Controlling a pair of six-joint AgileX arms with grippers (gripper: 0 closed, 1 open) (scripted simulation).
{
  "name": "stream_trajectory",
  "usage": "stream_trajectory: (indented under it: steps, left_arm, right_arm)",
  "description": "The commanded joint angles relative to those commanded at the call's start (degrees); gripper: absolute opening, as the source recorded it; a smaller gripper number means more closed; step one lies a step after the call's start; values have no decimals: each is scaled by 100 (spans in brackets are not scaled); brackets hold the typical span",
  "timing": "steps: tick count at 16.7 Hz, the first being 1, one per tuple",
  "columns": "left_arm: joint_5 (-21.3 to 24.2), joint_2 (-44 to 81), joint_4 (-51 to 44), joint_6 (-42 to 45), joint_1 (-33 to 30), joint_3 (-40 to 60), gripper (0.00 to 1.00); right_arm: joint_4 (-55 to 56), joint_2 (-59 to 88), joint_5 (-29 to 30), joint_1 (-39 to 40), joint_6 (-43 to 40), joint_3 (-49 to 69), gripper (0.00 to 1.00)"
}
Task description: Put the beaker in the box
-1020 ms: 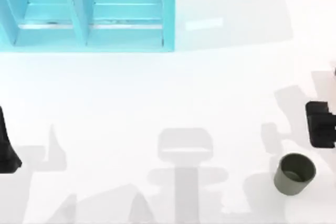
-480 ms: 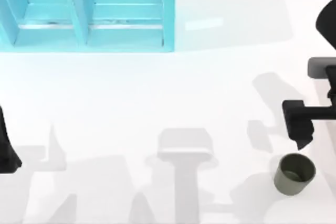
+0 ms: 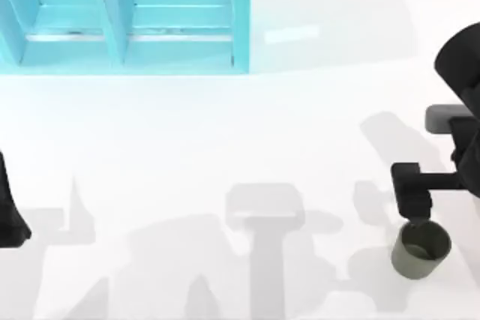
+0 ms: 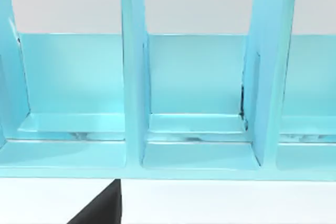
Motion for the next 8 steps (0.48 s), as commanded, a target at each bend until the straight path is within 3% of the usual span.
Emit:
stream_trajectory:
  steps: [4, 8]
  left_arm:
    - [0, 0, 0, 0, 0, 0, 100]
    - [0, 0, 0, 0, 0, 0, 100]
  right_arm:
    - [1121, 328, 0, 17, 23, -750, 100]
    - [1405, 435, 0, 26, 35, -979, 100]
